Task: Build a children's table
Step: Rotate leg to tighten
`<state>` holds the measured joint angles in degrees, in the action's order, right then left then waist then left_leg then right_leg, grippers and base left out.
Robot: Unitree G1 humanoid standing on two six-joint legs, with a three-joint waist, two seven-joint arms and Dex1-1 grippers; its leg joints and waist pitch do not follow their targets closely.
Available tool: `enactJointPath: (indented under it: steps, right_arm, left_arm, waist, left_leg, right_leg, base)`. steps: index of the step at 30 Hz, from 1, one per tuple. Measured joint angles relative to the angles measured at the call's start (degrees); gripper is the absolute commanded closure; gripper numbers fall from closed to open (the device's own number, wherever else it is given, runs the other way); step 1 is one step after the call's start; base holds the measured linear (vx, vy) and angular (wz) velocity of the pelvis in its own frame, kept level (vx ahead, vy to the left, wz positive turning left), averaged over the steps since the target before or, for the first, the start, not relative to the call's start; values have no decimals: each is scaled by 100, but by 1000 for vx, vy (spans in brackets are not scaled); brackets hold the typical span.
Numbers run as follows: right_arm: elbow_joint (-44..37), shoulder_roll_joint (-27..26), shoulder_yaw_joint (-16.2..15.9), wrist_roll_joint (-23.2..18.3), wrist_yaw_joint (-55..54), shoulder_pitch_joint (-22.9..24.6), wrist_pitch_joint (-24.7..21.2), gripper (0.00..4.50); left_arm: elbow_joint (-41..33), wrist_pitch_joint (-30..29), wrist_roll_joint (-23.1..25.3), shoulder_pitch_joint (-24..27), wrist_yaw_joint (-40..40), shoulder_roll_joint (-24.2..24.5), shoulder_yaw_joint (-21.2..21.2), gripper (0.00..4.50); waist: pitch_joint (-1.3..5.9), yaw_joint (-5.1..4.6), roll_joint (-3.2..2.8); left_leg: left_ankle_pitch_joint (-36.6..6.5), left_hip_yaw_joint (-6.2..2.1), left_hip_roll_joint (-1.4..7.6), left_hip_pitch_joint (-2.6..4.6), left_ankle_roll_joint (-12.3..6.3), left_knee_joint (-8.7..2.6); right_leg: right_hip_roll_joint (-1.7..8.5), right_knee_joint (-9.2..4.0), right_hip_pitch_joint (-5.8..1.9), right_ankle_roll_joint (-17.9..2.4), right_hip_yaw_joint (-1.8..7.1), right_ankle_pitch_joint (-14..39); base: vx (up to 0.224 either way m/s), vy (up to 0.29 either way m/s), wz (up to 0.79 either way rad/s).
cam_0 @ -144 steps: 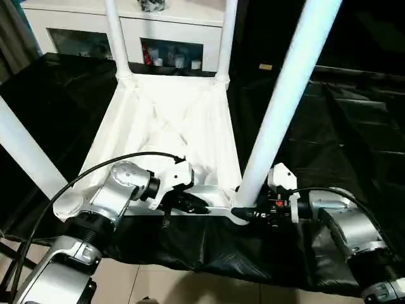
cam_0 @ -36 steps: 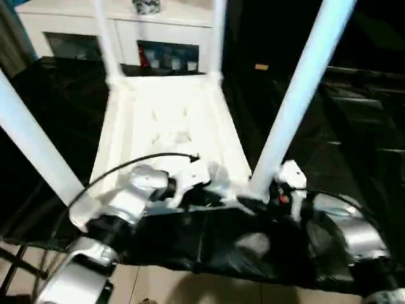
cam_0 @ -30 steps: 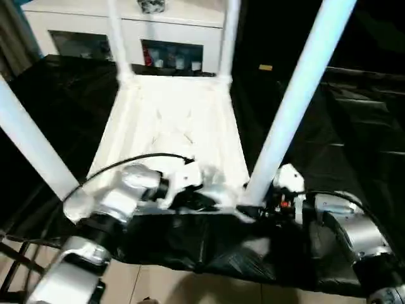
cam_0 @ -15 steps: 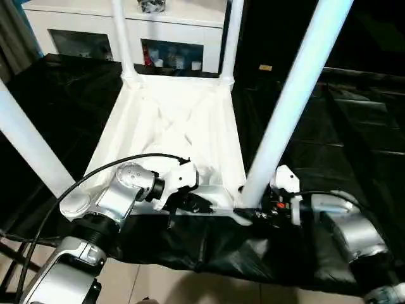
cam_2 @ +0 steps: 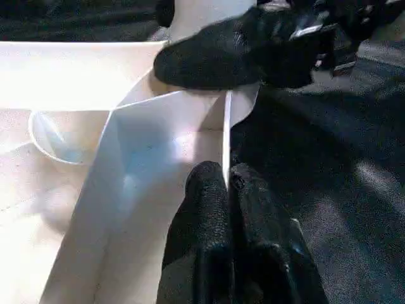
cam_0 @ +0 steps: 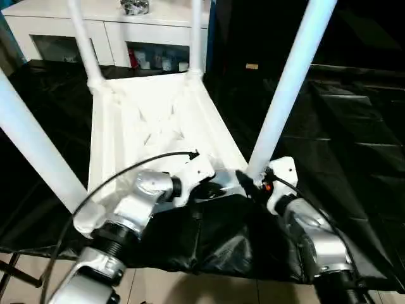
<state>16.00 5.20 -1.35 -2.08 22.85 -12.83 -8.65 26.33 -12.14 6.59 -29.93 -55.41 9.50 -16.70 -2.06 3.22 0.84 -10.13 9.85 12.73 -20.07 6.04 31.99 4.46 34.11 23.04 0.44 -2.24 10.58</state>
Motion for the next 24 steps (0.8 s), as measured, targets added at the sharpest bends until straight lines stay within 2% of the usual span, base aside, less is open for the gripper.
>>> enactJointPath:
  steps: [5, 8, 11, 15, 17, 21, 24]
  right_arm:
    - [-218, 314, -77, -104, 397, 85, -108, 75]
    - [-576, 960, -131, -308, 1224, 379, -80, 75]
    - [-846, 1449, -80, -554, 1914, 625, -105, 75]
    - [-1151, 2107, 25, -1031, 2955, 806, -220, 75]
    - [-1138, 2538, 85, -1144, 3387, 880, -203, 75]
    - [-1047, 3284, 442, -1307, 4009, 1053, -221, 75]
    - [-1023, 3537, 692, -1445, 4194, 1120, -366, 75]
  left_arm:
    - [-139, -29, 1, 44, -64, -14, -78, 450]
    - [-193, 10, -14, 52, -256, -17, -185, 450]
    - [-199, 145, -49, 58, -487, 61, -240, 450]
    - [-124, 461, -104, 51, -802, 271, -322, 450]
    - [-101, 607, -128, 42, -972, 389, -364, 450]
    - [-56, 908, -256, 19, -1473, 667, -372, 450]
    - [-21, 1015, -351, 15, -1746, 798, -349, 450]
  waist:
    - [-2, 49, -6]
    - [-3, 168, -7]
    - [-6, 218, -2]
    - [-15, 202, 13]
    - [-16, 206, 16]
    - [-21, 189, 41]
    - [-20, 186, 46]
  left_leg:
    - [-5, -1, -2, -3, -5, -14]
    - [-18, 0, -3, -2, -19, -11]
    - [-18, 2, -1, -4, -19, -9]
    - [-17, 2, 4, -5, -19, 21]
    - [-17, 2, 3, -1, -20, 36]
    - [-18, 4, 4, -4, -21, 39]
    - [-20, 4, 6, -9, -24, 38]
  right_leg:
    - [1, -7, 4, -5, -2, 2]
    - [4, -9, 3, -1, 0, 13]
    - [4, -3, 2, 0, -4, 15]
    - [4, 5, -4, 2, -2, 10]
    - [8, 5, -5, 4, 2, 9]
    - [8, 5, -5, 3, 2, 6]
    - [7, 6, -1, 3, -1, 7]
  base:
    - [0, 0, 0]
    - [0, 0, 0]
    - [0, 0, 0]
    - [0, 0, 0]
    - [0, 0, 0]
    - [0, 0, 0]
    - [0, 0, 0]
